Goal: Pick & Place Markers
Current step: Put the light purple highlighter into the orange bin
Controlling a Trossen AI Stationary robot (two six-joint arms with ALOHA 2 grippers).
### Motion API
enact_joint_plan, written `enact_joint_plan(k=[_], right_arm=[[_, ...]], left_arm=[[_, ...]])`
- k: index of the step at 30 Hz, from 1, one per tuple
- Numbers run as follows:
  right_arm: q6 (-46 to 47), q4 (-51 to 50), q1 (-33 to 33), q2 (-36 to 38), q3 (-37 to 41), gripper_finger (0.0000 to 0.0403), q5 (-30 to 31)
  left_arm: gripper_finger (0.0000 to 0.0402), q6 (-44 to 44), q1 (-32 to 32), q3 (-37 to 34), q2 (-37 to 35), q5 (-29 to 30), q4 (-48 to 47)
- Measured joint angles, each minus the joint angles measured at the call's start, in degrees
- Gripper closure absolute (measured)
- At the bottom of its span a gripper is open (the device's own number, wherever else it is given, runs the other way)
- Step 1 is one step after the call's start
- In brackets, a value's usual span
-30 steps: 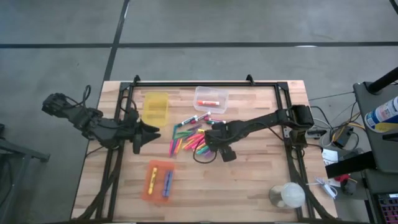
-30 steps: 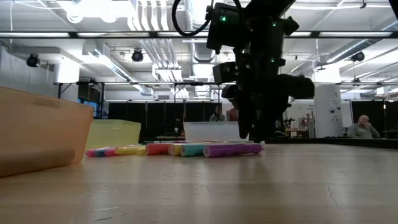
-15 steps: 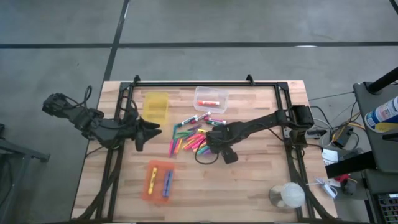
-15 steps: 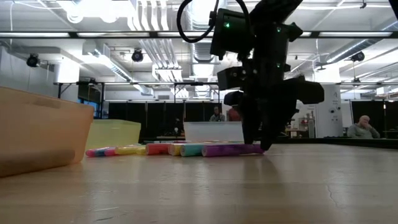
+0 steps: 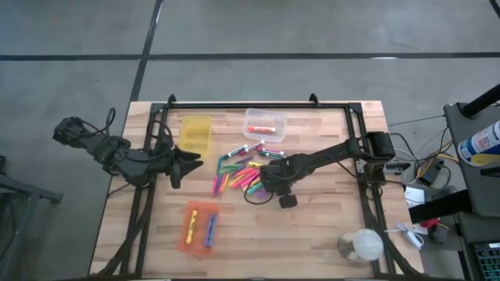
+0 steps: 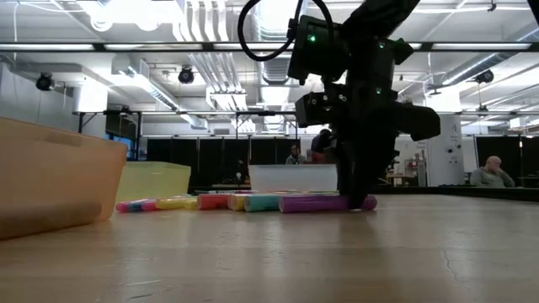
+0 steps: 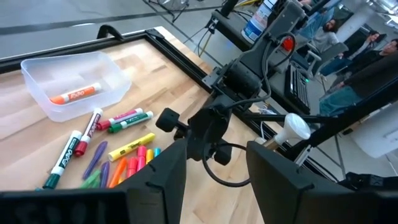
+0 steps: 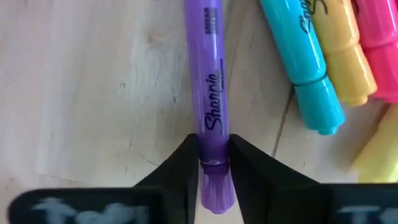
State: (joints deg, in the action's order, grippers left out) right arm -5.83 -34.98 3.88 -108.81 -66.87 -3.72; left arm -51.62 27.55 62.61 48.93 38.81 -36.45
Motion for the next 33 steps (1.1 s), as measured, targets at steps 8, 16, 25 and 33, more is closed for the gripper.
enact_joint_plan(k=[8, 16, 25, 33], right_arm=[[12.28, -1.19, 0.02, 0.09, -1.45, 0.0347, -1.41], [18.87, -1.43, -0.02, 2.08, -9.47, 0.0345, -4.35], [22.98, -2.42, 1.15, 2.43, -23.66, 0.0345, -9.69], [28.58, 1.51, 1.09, 2.47, -33.93, 0.0345, -5.26]], left_arm=[[0.0241, 0.04, -0.02, -0.02, 0.00, -1.78, 0.02], [0.0241, 1.03, -0.02, -0.02, 0.00, -1.84, 0.02], [0.0241, 3.20, -0.02, -0.05, 0.00, -0.37, 1.48], [0.0241, 17.64, -0.02, -0.07, -0.07, 2.70, 12.04]])
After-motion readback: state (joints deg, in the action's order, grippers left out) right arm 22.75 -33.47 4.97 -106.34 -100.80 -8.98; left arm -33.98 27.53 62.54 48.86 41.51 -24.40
